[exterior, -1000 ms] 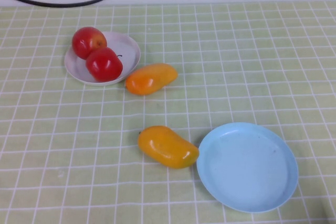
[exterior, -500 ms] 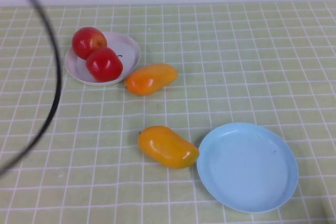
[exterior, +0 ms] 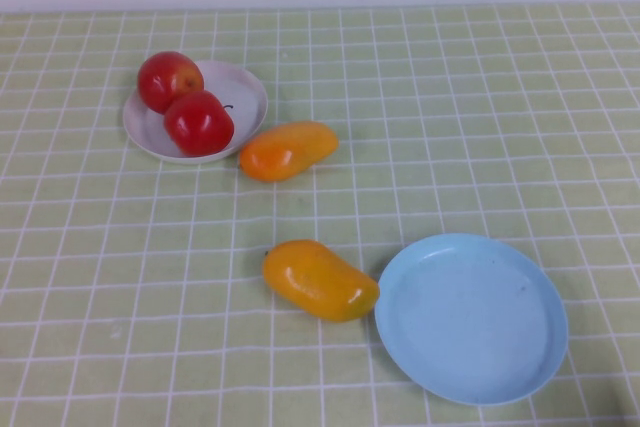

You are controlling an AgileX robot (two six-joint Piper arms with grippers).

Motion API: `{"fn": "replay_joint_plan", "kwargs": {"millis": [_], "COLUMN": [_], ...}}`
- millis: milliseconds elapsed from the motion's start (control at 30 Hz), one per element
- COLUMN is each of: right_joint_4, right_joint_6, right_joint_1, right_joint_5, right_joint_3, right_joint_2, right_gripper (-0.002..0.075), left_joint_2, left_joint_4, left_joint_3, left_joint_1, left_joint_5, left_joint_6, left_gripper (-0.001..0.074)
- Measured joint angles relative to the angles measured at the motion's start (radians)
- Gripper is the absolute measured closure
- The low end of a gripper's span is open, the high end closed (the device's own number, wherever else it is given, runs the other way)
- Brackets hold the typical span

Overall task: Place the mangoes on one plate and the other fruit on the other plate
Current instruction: Put another type of fruit in the right plate

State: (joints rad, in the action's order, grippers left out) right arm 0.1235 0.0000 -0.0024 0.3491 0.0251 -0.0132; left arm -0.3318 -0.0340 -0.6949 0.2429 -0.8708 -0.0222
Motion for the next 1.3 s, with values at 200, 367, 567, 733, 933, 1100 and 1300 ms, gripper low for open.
{"fn": "replay_joint_plan", "kwargs": {"millis": [200,367,567,733,933,1100,1300], "right_joint_4": [0.000,0.000,0.000,0.000,0.000,0.000,0.002], "right_joint_6": [0.000,0.000,0.000,0.000,0.000,0.000,0.000], "right_joint_1": [0.000,0.000,0.000,0.000,0.000,0.000,0.000], "right_joint_5": [0.000,0.000,0.000,0.000,0.000,0.000,0.000], "right_joint_3": [0.000,0.000,0.000,0.000,0.000,0.000,0.000], "right_joint_2": [0.000,0.000,0.000,0.000,0.000,0.000,0.000], "right_gripper": [0.0742,0.0741,0.0742,0.0742,0.0742,0.0742,0.0742], "left_joint_2": [0.089,0.156,0.283,0.340,0.341,0.341,0.344], "left_joint_4": [-0.015,-0.063,-0.102,-0.073,-0.035,0.034,0.090], "left_joint_3": [0.112,0.291,0.525,0.653,0.718,0.719,0.719], "left_joint_1": [0.000,0.000,0.000,-0.095,-0.235,-0.247,-0.247], "left_joint_5": [0.045,0.283,0.639,0.744,0.746,0.658,0.542], "left_joint_6": [-0.003,-0.003,0.035,0.054,0.047,0.106,0.156], "left_gripper": [0.0735,0.0735,0.0735,0.0735,0.0735,0.0735,0.0735]}}
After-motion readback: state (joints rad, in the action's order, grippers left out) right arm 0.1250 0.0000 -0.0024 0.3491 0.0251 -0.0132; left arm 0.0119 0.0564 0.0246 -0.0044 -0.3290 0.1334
